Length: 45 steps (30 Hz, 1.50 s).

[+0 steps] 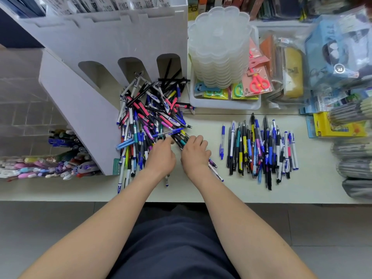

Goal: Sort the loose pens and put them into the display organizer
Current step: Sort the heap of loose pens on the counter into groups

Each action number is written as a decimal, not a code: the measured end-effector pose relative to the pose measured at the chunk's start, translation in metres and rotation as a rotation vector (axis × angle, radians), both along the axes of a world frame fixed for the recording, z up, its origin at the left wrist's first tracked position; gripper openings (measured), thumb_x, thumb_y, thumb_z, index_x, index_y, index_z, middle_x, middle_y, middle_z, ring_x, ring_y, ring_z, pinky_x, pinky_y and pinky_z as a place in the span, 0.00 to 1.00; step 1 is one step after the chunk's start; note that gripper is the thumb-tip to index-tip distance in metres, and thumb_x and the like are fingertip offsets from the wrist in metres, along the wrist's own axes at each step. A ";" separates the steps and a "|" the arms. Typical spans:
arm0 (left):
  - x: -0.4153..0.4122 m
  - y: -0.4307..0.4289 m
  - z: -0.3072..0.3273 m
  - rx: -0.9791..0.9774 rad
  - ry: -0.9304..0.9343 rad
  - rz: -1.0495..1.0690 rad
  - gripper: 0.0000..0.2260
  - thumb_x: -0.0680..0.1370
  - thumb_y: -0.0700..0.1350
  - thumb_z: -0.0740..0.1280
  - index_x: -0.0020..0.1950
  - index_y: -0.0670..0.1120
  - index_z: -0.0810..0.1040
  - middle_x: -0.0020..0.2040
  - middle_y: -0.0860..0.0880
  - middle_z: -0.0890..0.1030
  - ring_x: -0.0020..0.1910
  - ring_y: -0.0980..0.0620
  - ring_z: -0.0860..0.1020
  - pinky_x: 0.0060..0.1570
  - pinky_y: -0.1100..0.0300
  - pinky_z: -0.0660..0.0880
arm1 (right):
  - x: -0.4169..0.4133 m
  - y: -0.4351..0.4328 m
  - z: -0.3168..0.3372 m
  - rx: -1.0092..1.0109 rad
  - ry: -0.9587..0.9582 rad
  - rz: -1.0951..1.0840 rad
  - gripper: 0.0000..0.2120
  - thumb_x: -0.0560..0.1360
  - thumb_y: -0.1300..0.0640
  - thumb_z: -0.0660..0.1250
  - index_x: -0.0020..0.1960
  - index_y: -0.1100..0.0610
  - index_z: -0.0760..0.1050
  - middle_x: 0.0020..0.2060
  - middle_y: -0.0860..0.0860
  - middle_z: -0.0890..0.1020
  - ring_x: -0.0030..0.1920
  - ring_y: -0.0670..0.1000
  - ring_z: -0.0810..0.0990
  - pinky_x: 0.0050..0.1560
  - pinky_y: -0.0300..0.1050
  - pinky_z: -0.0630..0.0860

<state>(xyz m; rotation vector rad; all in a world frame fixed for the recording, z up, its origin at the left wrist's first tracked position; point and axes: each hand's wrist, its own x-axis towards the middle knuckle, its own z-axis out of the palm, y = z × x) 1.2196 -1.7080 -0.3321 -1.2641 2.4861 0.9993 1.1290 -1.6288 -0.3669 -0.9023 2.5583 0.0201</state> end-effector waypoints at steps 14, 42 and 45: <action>-0.017 0.017 0.014 0.317 0.029 0.272 0.12 0.80 0.47 0.58 0.50 0.45 0.80 0.42 0.42 0.83 0.45 0.40 0.81 0.43 0.50 0.76 | -0.040 0.043 0.041 0.079 -0.138 0.105 0.11 0.73 0.58 0.73 0.49 0.54 0.71 0.47 0.55 0.79 0.49 0.60 0.81 0.44 0.46 0.73; -0.068 0.029 0.109 0.716 0.938 0.532 0.39 0.79 0.74 0.59 0.54 0.34 0.77 0.50 0.41 0.77 0.50 0.43 0.75 0.56 0.44 0.74 | -0.043 0.025 0.083 -0.994 -0.453 -0.200 0.10 0.72 0.58 0.76 0.43 0.48 0.76 0.32 0.48 0.79 0.35 0.51 0.76 0.36 0.45 0.74; -0.071 0.035 0.111 0.618 0.910 0.420 0.37 0.84 0.66 0.57 0.51 0.29 0.73 0.45 0.42 0.74 0.46 0.47 0.72 0.48 0.50 0.70 | -0.043 0.022 0.078 -1.060 -0.437 -0.282 0.18 0.71 0.60 0.79 0.37 0.44 0.71 0.29 0.45 0.77 0.32 0.47 0.73 0.34 0.42 0.69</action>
